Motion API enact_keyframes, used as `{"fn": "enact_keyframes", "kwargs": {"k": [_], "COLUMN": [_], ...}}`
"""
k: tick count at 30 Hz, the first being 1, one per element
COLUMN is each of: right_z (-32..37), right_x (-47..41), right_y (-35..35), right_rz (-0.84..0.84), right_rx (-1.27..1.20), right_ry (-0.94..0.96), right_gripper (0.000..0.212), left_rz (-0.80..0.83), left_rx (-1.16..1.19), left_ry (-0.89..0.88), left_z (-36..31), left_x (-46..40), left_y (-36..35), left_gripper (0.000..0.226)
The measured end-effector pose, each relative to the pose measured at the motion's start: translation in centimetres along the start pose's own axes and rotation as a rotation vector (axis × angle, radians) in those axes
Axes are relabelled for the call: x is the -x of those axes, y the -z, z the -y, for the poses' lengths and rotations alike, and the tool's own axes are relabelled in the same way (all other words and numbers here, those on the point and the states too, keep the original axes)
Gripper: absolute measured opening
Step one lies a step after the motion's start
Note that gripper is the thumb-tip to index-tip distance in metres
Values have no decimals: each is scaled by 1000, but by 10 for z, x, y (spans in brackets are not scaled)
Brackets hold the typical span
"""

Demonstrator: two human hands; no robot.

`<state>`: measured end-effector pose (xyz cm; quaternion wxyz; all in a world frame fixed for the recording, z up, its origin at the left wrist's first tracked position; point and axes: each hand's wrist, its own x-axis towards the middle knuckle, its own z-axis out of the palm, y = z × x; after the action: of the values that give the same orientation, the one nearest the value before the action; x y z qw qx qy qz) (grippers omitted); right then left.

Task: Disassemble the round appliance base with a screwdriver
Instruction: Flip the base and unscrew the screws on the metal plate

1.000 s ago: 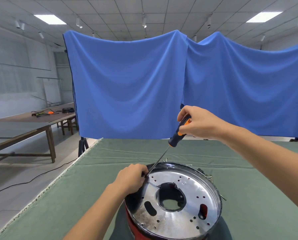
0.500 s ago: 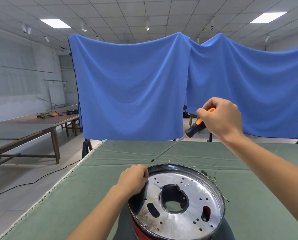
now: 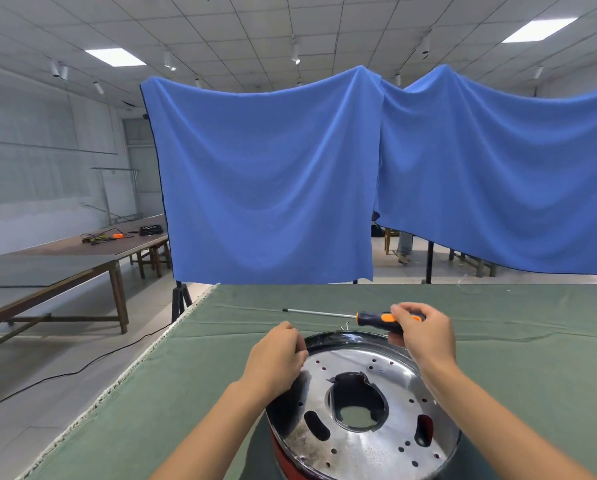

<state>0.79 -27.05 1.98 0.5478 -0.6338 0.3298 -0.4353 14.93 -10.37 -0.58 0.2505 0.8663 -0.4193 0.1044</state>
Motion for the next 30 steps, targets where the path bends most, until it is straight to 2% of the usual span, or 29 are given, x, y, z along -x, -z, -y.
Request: {"fn": "enact_keyframes", "kwargs": {"k": [2,5,7,10,13,18,21,24,30], "right_z": [-5,-9,-9,-10,-12,-16,-17,-19,-20], "right_x": [4,7,9,11,17,21,18,15,12], "right_y": [-1,-2,-3,-4,-4,-5,-6,-8,-16], "right_rz": [23,41,64,110,197,351,377,405,439], "right_rx": [49,175,221,320,518,1000,1028,1087,1239], "right_ry": [25,83,128,202,274,292,242,239,282], "right_gripper": [8,15,18,23,28,28,16,19,29], "left_rz": [-100,-297,-331,-306,-287,-234,-156,-114,-83], "left_rx": [260,786,1040,1254,1317,1284,1186,1076,1035], "left_ry": [75,318,467,595,678,771,776,722,639], "left_z": [-1,1,6,17,25,37,41,42,37], "left_x": [-1,-3,-3,-1,2,-3,-9,-20,-40], "left_y": [3,10,13,11,5,-12,-23,-32,-45], "left_gripper": [12,12,11,11,14,18,18,21,16]}}
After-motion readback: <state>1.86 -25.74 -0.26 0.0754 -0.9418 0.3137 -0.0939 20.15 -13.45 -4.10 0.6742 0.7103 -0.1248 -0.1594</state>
